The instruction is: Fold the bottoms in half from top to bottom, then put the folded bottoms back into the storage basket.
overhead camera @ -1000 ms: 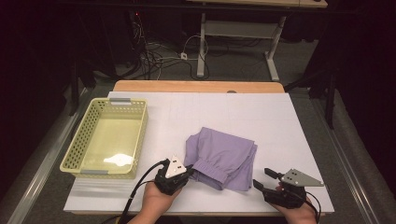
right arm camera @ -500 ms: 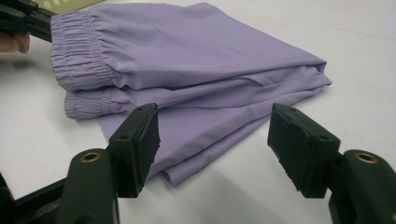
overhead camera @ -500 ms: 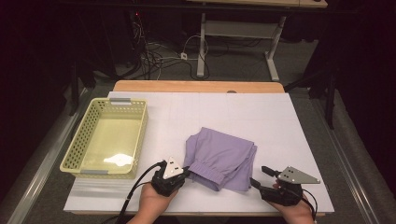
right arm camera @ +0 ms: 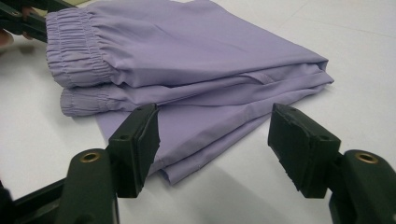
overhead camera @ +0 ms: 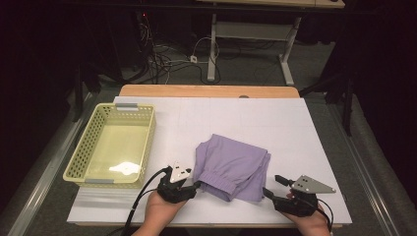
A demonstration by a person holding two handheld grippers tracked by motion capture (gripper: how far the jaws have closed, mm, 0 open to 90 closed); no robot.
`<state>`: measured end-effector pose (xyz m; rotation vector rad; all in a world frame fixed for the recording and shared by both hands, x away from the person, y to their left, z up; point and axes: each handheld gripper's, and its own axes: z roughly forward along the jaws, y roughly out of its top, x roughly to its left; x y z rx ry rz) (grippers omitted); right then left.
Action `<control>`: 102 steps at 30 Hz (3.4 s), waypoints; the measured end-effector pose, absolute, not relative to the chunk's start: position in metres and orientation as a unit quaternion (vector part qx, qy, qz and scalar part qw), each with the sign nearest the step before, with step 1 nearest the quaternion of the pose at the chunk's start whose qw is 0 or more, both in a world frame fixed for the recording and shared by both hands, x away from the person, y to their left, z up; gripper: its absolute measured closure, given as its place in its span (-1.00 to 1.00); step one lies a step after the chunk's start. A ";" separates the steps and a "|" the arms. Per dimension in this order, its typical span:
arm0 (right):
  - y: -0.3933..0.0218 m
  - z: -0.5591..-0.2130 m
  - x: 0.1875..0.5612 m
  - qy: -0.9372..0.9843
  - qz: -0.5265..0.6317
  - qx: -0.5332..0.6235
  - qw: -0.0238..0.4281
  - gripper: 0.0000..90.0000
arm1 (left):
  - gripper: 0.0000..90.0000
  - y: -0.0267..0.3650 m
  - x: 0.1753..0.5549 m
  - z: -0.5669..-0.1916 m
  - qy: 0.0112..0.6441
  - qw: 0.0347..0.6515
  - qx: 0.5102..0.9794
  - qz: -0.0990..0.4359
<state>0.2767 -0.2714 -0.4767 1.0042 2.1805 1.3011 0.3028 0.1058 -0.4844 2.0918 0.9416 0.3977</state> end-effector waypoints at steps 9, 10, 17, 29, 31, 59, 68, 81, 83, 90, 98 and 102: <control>-0.270 -0.477 0.276 0.785 0.463 0.356 0.206 -0.23 | -0.04 0.103 0.307 -0.488 0.386 0.372 0.833 0.137; -0.270 -0.477 0.276 0.785 0.463 0.356 0.206 -0.23 | -0.03 0.103 0.308 -0.488 0.391 0.372 0.832 0.123; -0.269 -0.478 0.277 0.787 0.460 0.357 0.206 -0.23 | 0.18 0.101 0.306 -0.487 0.391 0.374 0.835 0.102; -0.267 -0.479 0.277 0.787 0.458 0.359 0.205 -0.23 | 0.76 0.095 0.303 -0.488 0.363 0.380 0.845 0.096; -0.266 -0.479 0.276 0.788 0.457 0.357 0.205 -0.23 | 0.79 0.094 0.302 -0.488 0.357 0.379 0.847 0.104; -0.272 -0.476 0.273 0.777 0.479 0.352 0.208 -0.35 | 0.83 0.107 0.296 -0.488 0.347 0.418 0.834 0.095; -0.274 -0.474 0.271 0.774 0.480 0.354 0.213 -0.36 | 0.83 0.115 0.294 -0.483 0.334 0.402 0.846 0.101; -0.268 -0.477 0.267 0.780 0.471 0.351 0.215 -0.50 | 0.83 0.154 0.268 -0.478 0.337 0.383 0.853 0.113; -0.266 -0.478 0.267 0.781 0.471 0.349 0.217 -0.50 | 0.83 0.155 0.266 -0.480 0.342 0.383 0.851 0.106; -0.259 -0.478 0.266 0.784 0.468 0.344 0.218 -0.52 | 0.82 0.150 0.267 -0.479 0.333 0.347 0.871 0.106; -0.254 -0.477 0.267 0.783 0.472 0.341 0.219 -0.52 | 0.82 0.153 0.272 -0.483 0.342 0.349 0.868 0.083; -0.250 -0.474 0.273 0.782 0.473 0.342 0.220 -0.52 | 0.82 0.157 0.275 -0.485 0.341 0.363 0.865 0.066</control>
